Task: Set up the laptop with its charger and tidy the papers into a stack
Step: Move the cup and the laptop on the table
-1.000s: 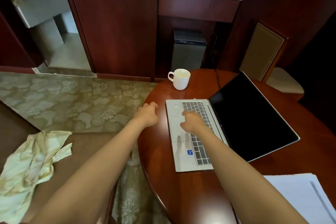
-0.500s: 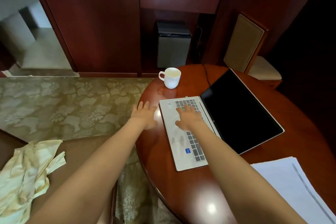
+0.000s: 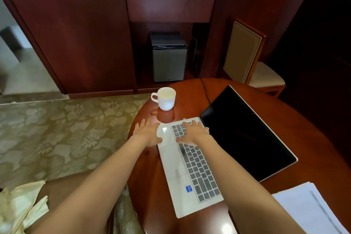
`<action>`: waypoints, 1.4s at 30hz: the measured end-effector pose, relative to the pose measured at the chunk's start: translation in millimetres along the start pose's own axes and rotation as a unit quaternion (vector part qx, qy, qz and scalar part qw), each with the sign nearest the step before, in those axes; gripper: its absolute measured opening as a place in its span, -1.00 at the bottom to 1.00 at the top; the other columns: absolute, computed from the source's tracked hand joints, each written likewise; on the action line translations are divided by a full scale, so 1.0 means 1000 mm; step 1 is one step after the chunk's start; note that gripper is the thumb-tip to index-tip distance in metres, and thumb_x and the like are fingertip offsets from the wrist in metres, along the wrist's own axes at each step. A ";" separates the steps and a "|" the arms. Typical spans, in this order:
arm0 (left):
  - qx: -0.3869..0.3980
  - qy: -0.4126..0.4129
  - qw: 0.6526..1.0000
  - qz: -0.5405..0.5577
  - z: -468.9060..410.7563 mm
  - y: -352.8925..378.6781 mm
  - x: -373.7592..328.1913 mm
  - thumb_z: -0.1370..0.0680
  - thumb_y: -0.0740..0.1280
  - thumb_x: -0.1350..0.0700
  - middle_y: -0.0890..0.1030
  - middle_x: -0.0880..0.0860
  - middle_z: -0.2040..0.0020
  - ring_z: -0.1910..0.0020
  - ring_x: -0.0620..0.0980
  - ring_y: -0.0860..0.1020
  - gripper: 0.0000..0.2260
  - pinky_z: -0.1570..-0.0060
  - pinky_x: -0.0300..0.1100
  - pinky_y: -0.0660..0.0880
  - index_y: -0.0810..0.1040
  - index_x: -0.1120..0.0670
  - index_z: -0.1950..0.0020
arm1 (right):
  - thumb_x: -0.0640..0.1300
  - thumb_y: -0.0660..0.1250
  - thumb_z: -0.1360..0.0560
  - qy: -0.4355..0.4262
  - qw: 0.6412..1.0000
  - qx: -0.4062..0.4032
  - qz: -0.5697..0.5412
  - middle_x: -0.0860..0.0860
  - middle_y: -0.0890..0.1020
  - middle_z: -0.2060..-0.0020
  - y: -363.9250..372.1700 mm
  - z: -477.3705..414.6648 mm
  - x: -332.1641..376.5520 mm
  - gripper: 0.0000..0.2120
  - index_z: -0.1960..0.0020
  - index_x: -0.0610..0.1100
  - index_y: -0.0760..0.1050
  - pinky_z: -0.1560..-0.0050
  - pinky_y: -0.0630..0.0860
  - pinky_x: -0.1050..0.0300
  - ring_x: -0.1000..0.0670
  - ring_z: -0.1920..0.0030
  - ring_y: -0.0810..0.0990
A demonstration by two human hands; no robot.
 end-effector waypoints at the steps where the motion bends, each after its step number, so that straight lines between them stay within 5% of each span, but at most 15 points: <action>1: 0.001 0.002 1.000 0.000 -0.007 -0.001 -0.003 -0.58 0.17 -0.08 -0.11 0.14 -0.55 -0.52 0.17 -0.14 -0.39 -0.46 0.06 -0.13 -0.05 -0.04 -0.54 | 0.26 0.22 -0.48 0.007 1.000 0.001 -0.007 -0.10 -0.01 -0.53 -0.002 -0.005 -0.005 -0.22 -0.54 0.03 -0.06 -0.44 -0.01 -0.24 -0.19 -0.52 -0.04; 16: 0.027 -0.014 0.999 0.042 -0.098 -0.020 0.021 -0.55 0.20 -0.11 -0.02 0.12 -0.54 -0.52 0.15 -0.10 -0.36 -0.46 0.07 -0.08 -0.02 -0.04 -0.54 | 0.25 0.24 -0.48 0.051 0.997 0.023 -0.056 -0.13 0.03 -0.52 -0.004 -0.062 -0.021 -0.21 -0.54 0.02 -0.04 -0.43 0.05 -0.19 -0.19 -0.51 0.00; 21: 0.056 0.001 0.989 0.133 -0.127 -0.044 0.053 -0.54 0.26 -0.08 0.09 0.15 -0.52 -0.50 0.16 0.06 -0.32 -0.45 0.04 0.08 -0.03 -0.02 -0.54 | 0.24 0.26 -0.47 0.089 0.992 0.018 -0.083 -0.15 0.14 -0.48 -0.016 -0.089 -0.002 -0.24 -0.52 -0.01 0.02 -0.40 0.14 -0.17 -0.21 -0.47 0.10; 31: 0.049 0.074 0.988 0.126 -0.189 -0.084 0.087 -0.50 0.33 -0.07 0.16 0.09 -0.51 -0.48 0.16 0.14 -0.30 -0.40 0.03 0.16 0.08 0.05 -0.53 | 0.20 0.29 -0.46 0.158 0.977 0.007 -0.146 -0.14 0.14 -0.48 -0.028 -0.126 0.054 -0.24 -0.52 0.00 0.02 -0.43 0.09 -0.18 -0.22 -0.48 0.09; 35: 0.059 0.114 0.983 0.130 -0.203 -0.079 0.077 -0.49 0.35 0.04 0.39 0.10 -0.36 -0.31 0.12 0.38 -0.46 -0.28 -0.03 0.34 0.27 0.08 -0.42 | 0.20 0.30 -0.45 0.175 0.972 0.018 -0.155 -0.15 0.15 -0.47 -0.023 -0.124 0.064 -0.23 -0.52 -0.01 0.02 -0.42 0.10 -0.21 -0.23 -0.47 0.10; 42: 0.076 0.122 0.966 0.217 -0.223 -0.056 0.060 -0.39 0.41 0.02 0.38 0.04 -0.32 -0.25 0.10 0.42 -0.33 -0.13 -0.15 0.39 0.20 0.03 -0.42 | 0.20 0.30 -0.46 0.195 0.961 0.003 -0.196 -0.14 0.12 -0.49 -0.021 -0.101 0.047 -0.21 -0.53 0.02 -0.02 -0.42 0.10 -0.19 -0.20 -0.48 0.10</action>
Point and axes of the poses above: each hand's wrist, its own z-axis away from the middle knuckle, its own y-axis out of the palm, x = y × z, the point moved 2 cm from there along -z, towards the middle knuckle
